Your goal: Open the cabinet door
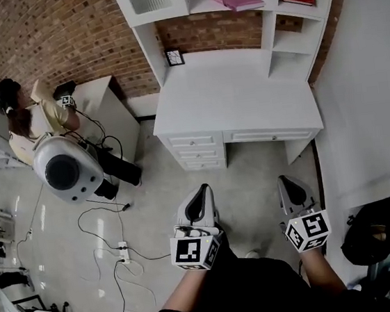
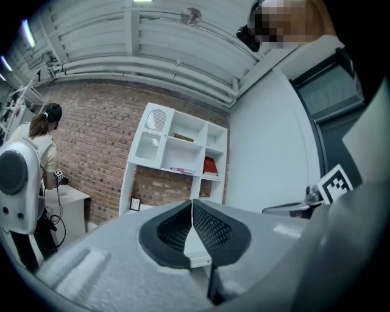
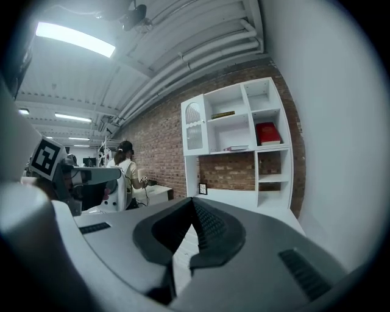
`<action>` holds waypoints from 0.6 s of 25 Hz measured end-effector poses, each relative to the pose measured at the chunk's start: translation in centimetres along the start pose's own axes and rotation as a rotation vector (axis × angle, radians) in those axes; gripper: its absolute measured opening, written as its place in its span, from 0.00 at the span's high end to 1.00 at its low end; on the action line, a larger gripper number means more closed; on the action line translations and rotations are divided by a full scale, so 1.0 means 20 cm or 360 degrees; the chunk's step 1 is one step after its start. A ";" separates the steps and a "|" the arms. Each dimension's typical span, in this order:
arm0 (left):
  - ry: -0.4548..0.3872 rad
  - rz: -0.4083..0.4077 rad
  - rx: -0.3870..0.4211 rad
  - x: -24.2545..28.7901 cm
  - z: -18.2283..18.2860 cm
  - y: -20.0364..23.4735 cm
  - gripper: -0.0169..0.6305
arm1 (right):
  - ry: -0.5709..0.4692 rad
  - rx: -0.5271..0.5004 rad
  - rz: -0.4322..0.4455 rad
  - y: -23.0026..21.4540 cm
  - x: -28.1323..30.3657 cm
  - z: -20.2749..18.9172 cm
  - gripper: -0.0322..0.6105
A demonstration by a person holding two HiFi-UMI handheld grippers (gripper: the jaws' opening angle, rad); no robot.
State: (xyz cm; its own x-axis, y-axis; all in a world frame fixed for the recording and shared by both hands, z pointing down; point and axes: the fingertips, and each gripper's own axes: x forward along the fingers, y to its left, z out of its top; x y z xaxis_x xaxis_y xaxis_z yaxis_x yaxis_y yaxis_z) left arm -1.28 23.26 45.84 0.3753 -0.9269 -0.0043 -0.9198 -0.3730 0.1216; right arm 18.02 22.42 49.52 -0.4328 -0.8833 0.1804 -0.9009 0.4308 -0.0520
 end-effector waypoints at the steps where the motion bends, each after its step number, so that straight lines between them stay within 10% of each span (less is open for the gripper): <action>1: -0.0005 0.0007 -0.0008 0.04 0.01 0.06 0.94 | 0.0010 -0.0011 0.0005 0.00 0.07 0.01 0.95; 15: -0.0048 -0.0007 -0.0039 0.54 0.25 0.90 0.94 | 0.0028 -0.0042 0.0029 0.22 1.06 0.32 0.95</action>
State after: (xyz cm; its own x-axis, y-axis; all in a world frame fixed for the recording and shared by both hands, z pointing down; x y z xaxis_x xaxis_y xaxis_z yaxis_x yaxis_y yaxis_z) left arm -14.32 6.28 43.10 0.3756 -0.9261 -0.0347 -0.9149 -0.3765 0.1455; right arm 4.70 4.35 46.90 -0.4481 -0.8721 0.1968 -0.8918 0.4515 -0.0296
